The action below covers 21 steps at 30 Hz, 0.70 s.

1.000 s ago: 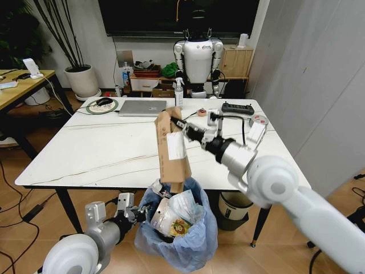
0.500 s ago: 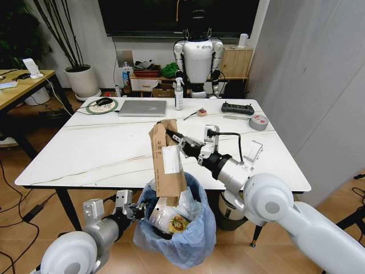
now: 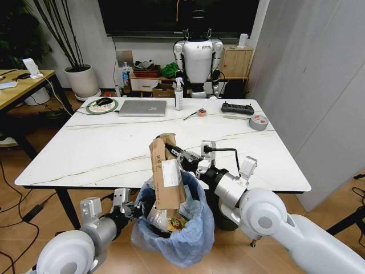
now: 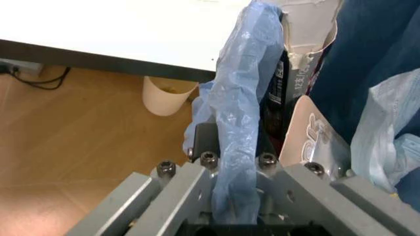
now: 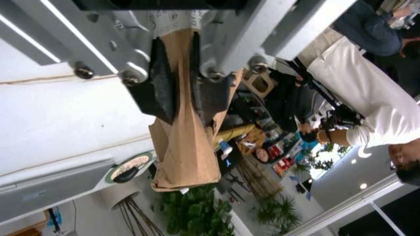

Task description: Pick up the trash bin and place the trash from the table into it.

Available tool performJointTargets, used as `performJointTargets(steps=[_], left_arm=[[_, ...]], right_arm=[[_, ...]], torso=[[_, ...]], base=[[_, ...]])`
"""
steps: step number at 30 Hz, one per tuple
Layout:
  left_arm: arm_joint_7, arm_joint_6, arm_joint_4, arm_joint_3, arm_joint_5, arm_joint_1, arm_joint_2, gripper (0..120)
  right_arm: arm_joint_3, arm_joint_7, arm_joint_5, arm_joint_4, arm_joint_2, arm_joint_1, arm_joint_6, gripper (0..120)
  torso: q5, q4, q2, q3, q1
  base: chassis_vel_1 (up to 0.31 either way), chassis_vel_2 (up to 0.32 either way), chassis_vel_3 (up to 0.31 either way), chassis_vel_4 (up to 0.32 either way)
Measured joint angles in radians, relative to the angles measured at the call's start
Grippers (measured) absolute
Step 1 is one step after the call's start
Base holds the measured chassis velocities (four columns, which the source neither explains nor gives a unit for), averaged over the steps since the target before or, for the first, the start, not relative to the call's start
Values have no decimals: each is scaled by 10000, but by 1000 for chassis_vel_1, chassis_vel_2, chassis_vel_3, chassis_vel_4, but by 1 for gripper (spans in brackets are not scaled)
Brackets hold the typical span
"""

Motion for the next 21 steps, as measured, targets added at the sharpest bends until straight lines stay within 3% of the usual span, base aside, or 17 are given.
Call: performJointTargets(steps=[2,6,16,21], left_arm=[[-37,32,-29,-49,-31,24,42,0],[-199,129,-136,-265,-149,74,231,0],[-371,249,-249,-538,-248,207,440,0],[-370,279,-256,-582,-46,377,295,0]], right_arm=[[7,-66,-64,14,-39,-119,29,17],[89,-307,-398,71,-101,-716,144,36],[287,-487,-837,116,-60,-1140,302,53],[892,205,-923,65,39,-756,505,73]], torso=[[0,0,0,0,0],[1,-1,0,0,-1],[0,-1,1,0,0],[0,1,1,0,-1]], base=[[0,0,0,0],[0,0,0,0],[0,0,0,0],[0,0,0,0]])
